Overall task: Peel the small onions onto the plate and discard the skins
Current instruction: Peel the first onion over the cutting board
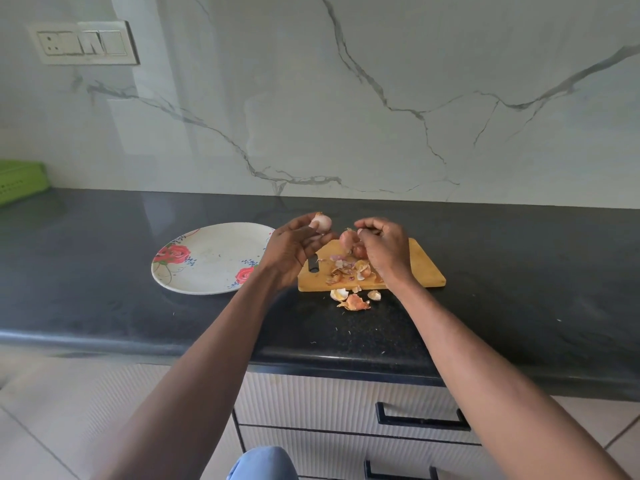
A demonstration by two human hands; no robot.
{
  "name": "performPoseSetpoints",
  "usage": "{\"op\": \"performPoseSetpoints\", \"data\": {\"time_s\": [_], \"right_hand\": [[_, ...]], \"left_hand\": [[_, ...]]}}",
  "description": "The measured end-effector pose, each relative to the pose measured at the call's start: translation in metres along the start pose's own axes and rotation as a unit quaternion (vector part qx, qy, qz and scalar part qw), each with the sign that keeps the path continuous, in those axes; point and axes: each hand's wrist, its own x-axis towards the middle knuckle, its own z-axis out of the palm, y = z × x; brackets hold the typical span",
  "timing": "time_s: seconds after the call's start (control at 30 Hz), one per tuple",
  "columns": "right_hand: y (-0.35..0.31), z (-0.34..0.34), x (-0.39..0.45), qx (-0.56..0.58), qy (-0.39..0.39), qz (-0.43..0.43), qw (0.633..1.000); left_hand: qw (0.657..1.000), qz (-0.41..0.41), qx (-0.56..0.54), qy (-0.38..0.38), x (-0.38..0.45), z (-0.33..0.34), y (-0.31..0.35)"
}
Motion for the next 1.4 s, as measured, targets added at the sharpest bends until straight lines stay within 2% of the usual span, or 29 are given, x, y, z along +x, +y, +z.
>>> {"op": "performPoseSetpoints", "data": {"time_s": [0.17,0.27,0.33,0.4,0.47,0.63,0.97,1.17,1.4], "right_hand": [[-0.019,0.02,-0.013,-0.06,-0.005,-0.057,0.997],[-0.04,0.052,-0.023,-0.093,-0.034,-0.108,0.989],[-0.051,0.077,-0.03,-0.112,-0.058,-0.138,0.982],[-0.058,0.104,-0.038,-0.122,-0.09,-0.155,0.976],[-0.062,0.129,-0.046,-0.136,-0.115,-0.167,0.97],[-0.069,0.172,-0.057,-0.156,-0.159,-0.198,0.955],[-0.051,0.187,-0.061,-0.195,-0.184,-0.207,0.941],[-0.051,0.186,-0.063,-0.184,-0.168,-0.213,0.945],[-0.051,0.184,-0.066,-0.178,-0.15,-0.209,0.95]], "left_hand": [[0.993,0.059,0.083,0.067,-0.025,-0.018,0.011],[0.97,0.13,0.163,0.121,-0.04,-0.043,0.027],[0.94,0.181,0.241,0.162,-0.051,-0.063,0.042],[0.891,0.209,0.337,0.22,-0.063,-0.088,0.06],[0.848,0.207,0.413,0.26,-0.074,-0.116,0.076],[0.783,0.158,0.535,0.276,-0.087,-0.164,0.093],[0.75,0.104,0.589,0.283,-0.078,-0.173,0.092],[0.778,0.084,0.559,0.273,-0.084,-0.173,0.093],[0.779,0.096,0.56,0.265,-0.092,-0.166,0.094]]}}
